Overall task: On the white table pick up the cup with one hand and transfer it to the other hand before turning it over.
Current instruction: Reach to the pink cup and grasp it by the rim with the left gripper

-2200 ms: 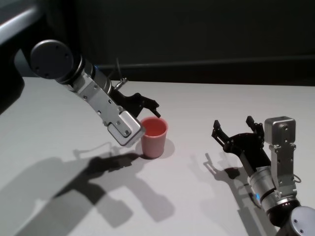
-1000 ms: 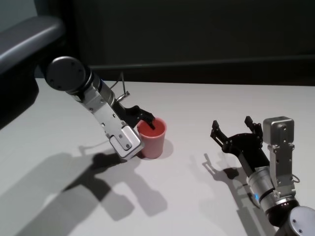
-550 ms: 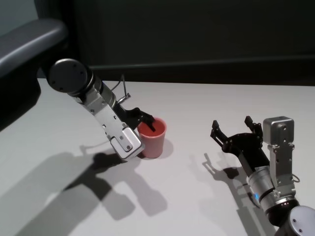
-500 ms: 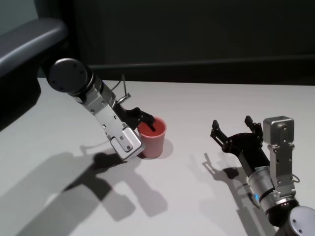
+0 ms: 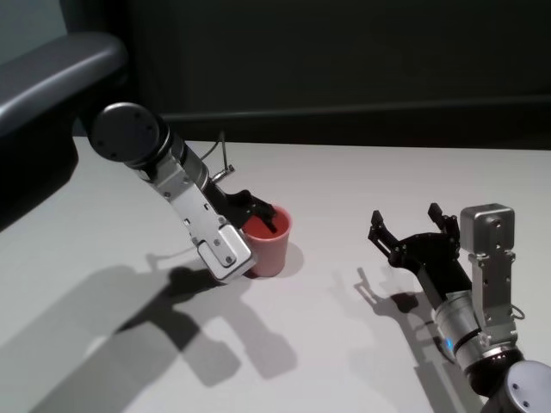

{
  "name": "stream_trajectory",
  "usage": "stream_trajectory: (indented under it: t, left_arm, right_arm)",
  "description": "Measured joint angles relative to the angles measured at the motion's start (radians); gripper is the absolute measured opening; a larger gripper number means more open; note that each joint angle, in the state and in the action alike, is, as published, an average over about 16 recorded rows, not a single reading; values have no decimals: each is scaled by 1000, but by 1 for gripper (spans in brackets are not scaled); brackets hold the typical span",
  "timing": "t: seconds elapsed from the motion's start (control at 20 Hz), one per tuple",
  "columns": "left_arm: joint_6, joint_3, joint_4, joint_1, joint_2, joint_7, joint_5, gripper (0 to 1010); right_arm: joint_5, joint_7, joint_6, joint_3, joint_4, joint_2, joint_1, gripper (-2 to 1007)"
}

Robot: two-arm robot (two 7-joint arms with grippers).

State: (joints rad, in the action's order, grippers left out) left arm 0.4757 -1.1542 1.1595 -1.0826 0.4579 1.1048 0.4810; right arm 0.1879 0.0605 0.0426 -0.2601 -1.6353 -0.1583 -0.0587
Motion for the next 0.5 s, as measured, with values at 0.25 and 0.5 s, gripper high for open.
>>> stream_trajectory:
  t: [0.25, 0.5]
  left_arm:
    - [3, -11, -11, -9, -7, -7, -2, 865]
    - [6, -22, -22, -18, -14, -12, -4, 725]
  right_arm:
    - [0, 0, 0, 0, 0, 0, 0, 1000]
    - [0, 0, 0, 0, 0, 0, 0, 1000]
